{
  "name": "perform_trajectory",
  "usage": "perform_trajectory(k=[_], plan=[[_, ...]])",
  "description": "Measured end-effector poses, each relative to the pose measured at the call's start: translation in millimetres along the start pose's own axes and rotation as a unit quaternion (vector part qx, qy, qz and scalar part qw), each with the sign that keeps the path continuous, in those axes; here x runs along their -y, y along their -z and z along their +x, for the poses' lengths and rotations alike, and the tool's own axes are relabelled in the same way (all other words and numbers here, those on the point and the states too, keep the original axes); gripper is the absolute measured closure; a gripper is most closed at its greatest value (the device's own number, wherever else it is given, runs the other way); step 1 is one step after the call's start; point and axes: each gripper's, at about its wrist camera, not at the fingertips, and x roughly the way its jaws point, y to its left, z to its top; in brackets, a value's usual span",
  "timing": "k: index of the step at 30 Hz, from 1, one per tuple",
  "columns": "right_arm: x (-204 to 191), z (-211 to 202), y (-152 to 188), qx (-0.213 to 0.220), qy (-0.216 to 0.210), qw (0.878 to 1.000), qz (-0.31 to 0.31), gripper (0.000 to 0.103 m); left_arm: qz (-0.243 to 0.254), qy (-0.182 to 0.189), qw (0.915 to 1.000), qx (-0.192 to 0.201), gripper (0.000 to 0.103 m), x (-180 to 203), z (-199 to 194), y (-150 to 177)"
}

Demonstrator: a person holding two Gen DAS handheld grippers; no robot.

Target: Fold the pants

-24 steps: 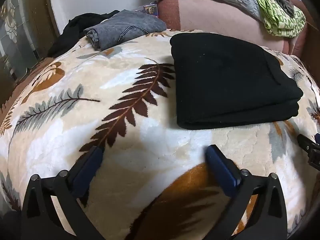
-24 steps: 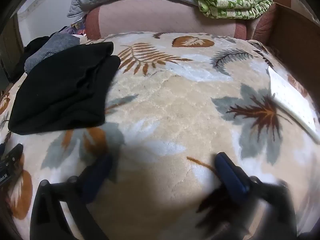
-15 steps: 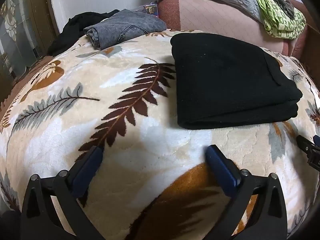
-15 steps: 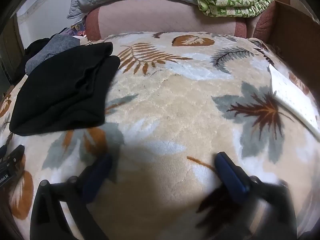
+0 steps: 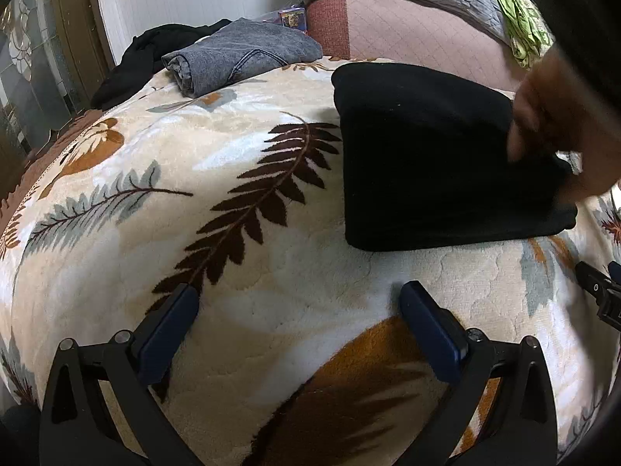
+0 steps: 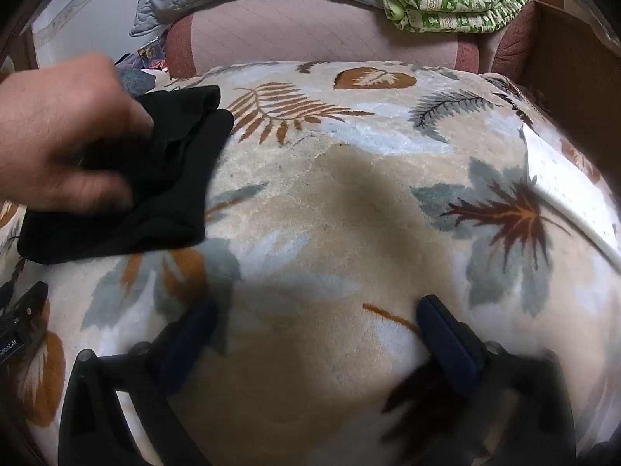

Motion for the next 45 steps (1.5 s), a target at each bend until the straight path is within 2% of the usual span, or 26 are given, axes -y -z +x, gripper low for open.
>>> perform_trajectory(k=[45], plan=[[0.0,3.2,-1.5,0.001,-0.001,1.0,0.002,0.001,0.003,-0.001,1.0,-0.005,0.0,1.3,0.3,-0.8]])
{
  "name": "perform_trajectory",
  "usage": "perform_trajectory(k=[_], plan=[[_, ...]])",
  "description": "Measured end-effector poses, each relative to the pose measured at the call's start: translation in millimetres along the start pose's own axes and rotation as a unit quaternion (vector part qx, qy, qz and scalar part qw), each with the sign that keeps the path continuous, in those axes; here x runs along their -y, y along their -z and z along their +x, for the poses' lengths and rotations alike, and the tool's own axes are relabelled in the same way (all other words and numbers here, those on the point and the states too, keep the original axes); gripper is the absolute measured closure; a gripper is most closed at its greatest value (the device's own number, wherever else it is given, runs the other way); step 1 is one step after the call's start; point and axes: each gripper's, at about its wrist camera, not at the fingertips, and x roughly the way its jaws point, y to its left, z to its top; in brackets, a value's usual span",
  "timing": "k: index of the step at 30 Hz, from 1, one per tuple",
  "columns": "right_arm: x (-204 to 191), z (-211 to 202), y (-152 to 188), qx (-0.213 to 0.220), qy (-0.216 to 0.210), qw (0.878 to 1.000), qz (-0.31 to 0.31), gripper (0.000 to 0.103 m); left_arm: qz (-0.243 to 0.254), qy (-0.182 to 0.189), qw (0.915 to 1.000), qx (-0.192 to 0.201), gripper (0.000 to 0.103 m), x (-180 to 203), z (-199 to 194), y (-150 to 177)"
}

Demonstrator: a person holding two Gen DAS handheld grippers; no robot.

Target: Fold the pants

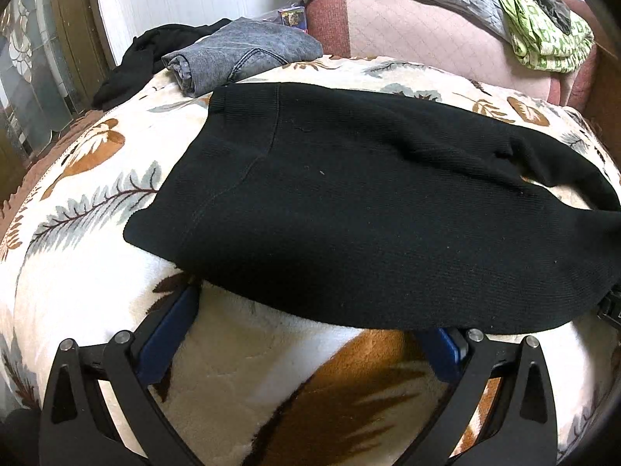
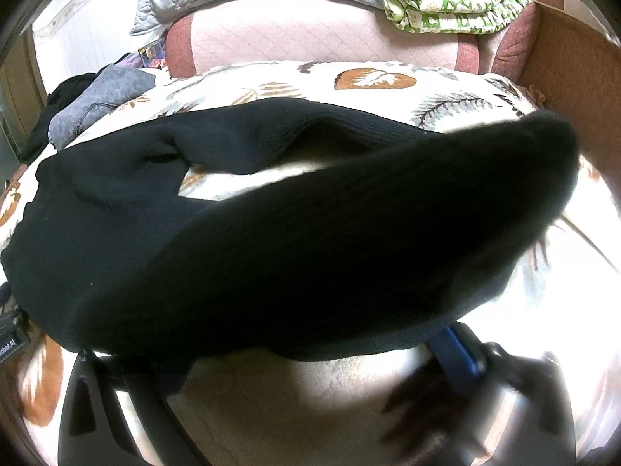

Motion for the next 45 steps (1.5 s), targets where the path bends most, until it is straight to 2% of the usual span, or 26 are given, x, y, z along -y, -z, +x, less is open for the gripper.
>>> perform_trajectory(k=[3,5,10,13,16,23,38,45], plan=[[-3,-1,0,-0.004,0.004,1.0,-0.009,0.001,0.011,0.006,0.9998,-0.016,0.0,-1,-5,-1],[-1,-5,0,-0.016,-0.008,1.0,-0.016,0.001,0.012,0.014,0.9996,-0.021,0.0,-3,-12,-2],[6,-25,7,-0.033,-0.033,0.999,0.006,0.001,-0.006,0.033,0.9994,0.002,0.0,-12,-39,-2],[4,-46,9,-0.015,-0.051,0.999,0.005,0.001,-0.012,0.04,0.999,0.017,0.0,-14,-52,-5],[-1,-69,8,0.016,-0.049,0.999,-0.005,0.0,-0.019,0.052,0.9981,0.028,0.0,-16,-62,-12],[-8,-95,-2,0.041,-0.044,0.998,-0.017,0.0,-0.013,0.066,0.9966,0.046,0.0,-9,-77,-18],[2,-100,-8,0.044,-0.037,0.998,-0.011,0.0,-0.003,0.085,0.9951,0.051,0.0,8,-84,-22],[6,-101,-8,0.045,-0.047,0.998,0.004,0.0,-0.004,0.088,0.9948,0.052,0.0,10,-86,-25]])
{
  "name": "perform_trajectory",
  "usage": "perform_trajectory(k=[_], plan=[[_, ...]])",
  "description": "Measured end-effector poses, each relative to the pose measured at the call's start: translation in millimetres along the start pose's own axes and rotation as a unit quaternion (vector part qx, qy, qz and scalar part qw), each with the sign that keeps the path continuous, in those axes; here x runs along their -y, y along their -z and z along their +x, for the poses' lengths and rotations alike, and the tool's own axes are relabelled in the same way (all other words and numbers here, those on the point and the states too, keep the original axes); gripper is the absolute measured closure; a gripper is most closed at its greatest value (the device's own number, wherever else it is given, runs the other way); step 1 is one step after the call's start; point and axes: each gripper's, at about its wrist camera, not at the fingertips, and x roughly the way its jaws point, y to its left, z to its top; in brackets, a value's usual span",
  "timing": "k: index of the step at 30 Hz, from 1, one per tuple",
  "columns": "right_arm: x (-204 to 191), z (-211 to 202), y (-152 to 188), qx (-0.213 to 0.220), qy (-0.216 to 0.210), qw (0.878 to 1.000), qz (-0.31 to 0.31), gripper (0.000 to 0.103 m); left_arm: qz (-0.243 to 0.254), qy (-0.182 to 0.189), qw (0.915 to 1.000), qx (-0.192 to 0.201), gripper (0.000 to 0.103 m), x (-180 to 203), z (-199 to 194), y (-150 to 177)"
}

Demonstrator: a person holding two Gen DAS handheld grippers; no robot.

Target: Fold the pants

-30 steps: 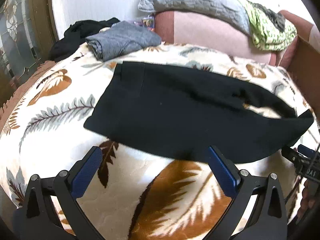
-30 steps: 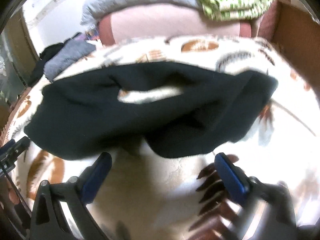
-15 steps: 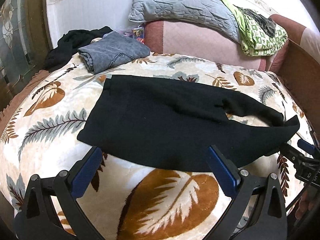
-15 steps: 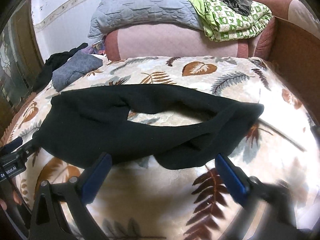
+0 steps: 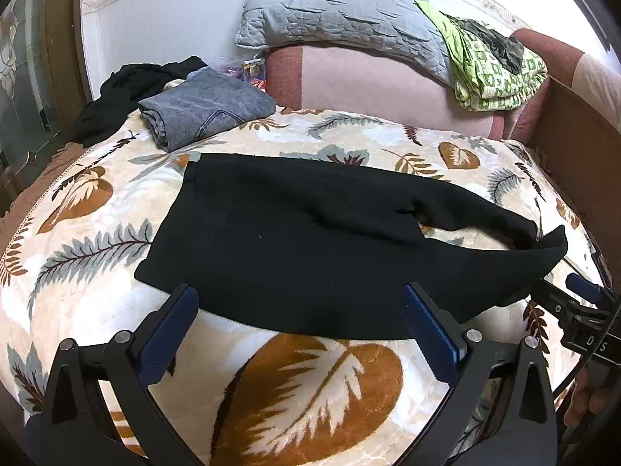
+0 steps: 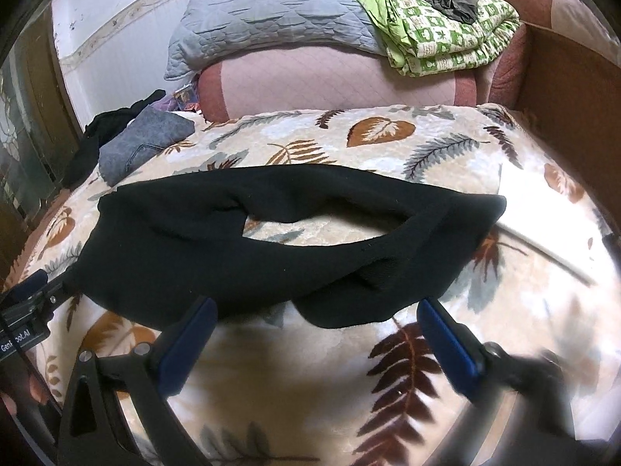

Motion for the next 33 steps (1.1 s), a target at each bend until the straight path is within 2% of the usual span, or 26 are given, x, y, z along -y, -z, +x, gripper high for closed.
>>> perform_trajectory(k=[33], plan=[[1,14,8,-0.02,0.007,1.0,0.002,0.0,-0.016,-0.013,0.9996,-0.017,0.0,-11,13,6]])
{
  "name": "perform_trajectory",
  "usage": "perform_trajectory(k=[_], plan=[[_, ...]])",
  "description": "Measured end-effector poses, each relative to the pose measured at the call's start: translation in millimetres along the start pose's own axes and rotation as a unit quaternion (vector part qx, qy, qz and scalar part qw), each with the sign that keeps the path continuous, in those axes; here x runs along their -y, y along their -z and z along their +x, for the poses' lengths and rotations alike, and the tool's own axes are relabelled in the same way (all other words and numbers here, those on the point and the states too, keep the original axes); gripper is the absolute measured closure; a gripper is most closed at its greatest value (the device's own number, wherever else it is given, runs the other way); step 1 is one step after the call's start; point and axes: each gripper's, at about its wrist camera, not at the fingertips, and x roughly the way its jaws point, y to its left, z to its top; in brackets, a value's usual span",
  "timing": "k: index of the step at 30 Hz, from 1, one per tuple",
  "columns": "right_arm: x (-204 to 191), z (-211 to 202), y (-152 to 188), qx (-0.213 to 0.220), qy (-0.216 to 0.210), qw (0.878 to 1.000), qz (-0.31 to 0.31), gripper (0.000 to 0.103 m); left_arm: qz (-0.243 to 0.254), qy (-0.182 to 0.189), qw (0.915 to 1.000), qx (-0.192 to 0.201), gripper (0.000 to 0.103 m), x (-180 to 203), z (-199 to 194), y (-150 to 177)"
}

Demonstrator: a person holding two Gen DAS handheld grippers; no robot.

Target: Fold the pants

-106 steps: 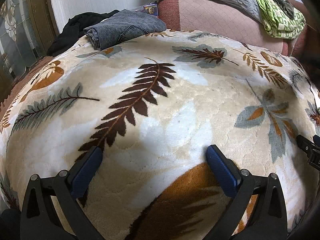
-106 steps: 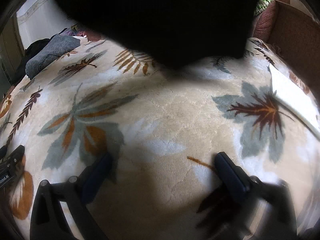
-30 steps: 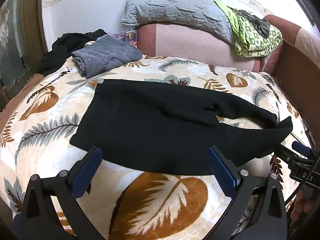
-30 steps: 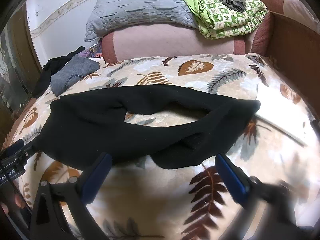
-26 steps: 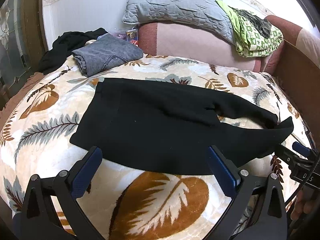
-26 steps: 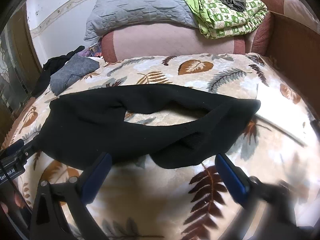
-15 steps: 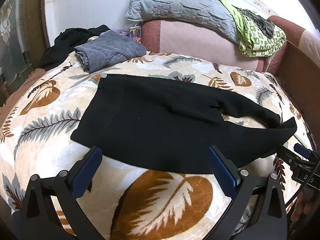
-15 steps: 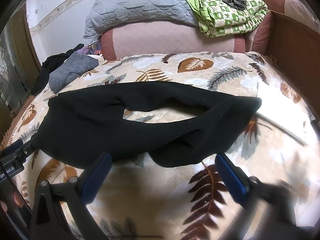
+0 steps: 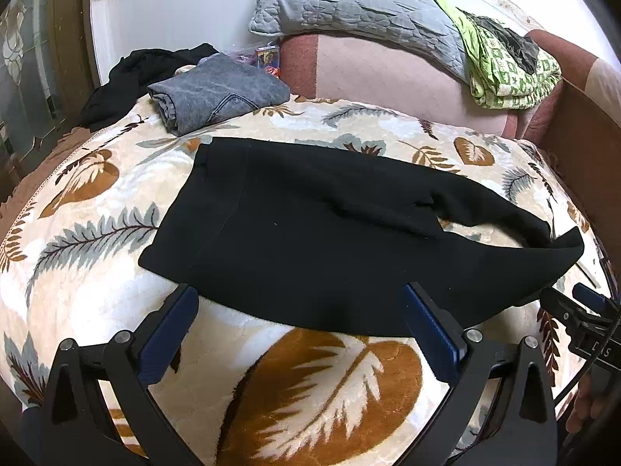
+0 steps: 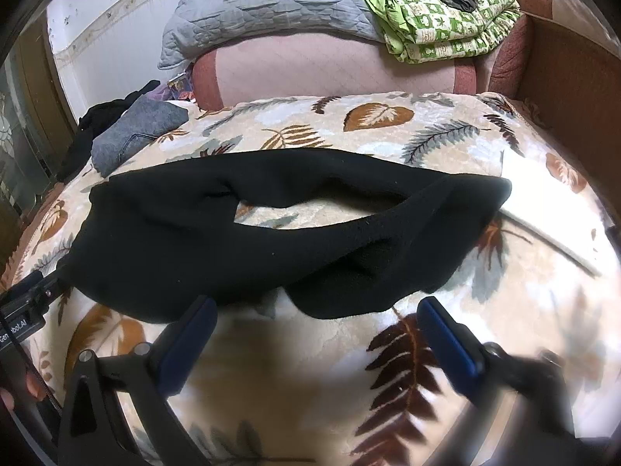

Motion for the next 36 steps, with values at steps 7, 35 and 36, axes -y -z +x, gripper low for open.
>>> perform_trajectory(k=[7,35,36], plan=[[4,2,0,-0.003,0.002,1.0,0.004,0.0,-0.003,0.001,1.0,-0.001,0.0,-4,0,0],[51,48,14,-0.062,-0.031,0.994,0.084,0.001,-0.144,0.028,0.9885,-0.039,0.0,-80,63,-3],[51,49,13,-0.059,-0.03,0.994,0.084,0.0,-0.141,0.026,0.9889,-0.039,0.0,-78,65,-6]])
